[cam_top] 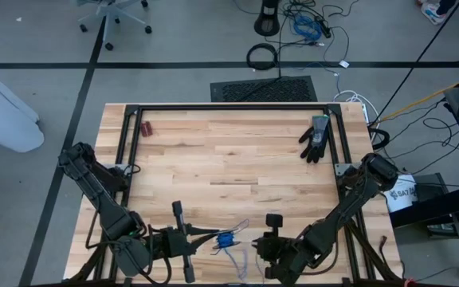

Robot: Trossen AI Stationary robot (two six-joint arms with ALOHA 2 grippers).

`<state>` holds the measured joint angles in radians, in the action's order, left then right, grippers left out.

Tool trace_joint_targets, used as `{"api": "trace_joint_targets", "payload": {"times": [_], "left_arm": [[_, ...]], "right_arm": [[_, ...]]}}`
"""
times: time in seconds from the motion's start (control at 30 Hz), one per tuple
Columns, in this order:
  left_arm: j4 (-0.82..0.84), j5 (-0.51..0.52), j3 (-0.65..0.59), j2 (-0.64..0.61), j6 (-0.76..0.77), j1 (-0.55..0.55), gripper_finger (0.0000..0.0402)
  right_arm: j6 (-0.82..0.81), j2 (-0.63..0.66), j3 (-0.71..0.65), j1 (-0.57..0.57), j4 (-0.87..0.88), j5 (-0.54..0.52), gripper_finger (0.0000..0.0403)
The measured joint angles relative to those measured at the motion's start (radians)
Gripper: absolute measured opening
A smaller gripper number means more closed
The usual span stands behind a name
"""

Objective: Coil cords
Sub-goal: Coil the blue wire onto a spool

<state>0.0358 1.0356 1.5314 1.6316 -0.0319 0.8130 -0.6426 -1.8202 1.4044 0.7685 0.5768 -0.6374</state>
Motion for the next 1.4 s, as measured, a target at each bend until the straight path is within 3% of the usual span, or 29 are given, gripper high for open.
{"api": "trace_joint_targets", "payload": {"times": [0.1,0.3,0.67,0.9,1.2,1.4], "left_arm": [[0.002,0.0,0.0,0.0,0.0,-0.005,0.0006],[0.007,-0.003,0.0,0.0,0.0,-0.008,0.0006],[0.007,-0.014,0.0,0.0,0.0,-0.007,0.0006],[0.007,-0.014,0.0,0.0,0.001,-0.007,0.0006],[0.008,-0.018,0.0,0.0,0.0,-0.007,0.0006],[0.011,-0.018,0.0,0.0,0.0,-0.007,0.0006]], "right_arm": [[0.012,0.029,0.0,0.004,-0.052,-0.088,0.005],[0.2,0.042,0.0,0.011,-0.217,-0.229,0.0069],[0.485,-0.028,0.0,-0.025,-0.688,-0.11,0.0125],[0.497,-0.089,0.0,-0.056,-0.749,-0.092,0.0148],[0.509,-0.103,0.0,-0.072,-0.746,-0.096,0.0127],[0.508,-0.103,0.0,-0.071,-0.733,-0.094,0.0057]]}}
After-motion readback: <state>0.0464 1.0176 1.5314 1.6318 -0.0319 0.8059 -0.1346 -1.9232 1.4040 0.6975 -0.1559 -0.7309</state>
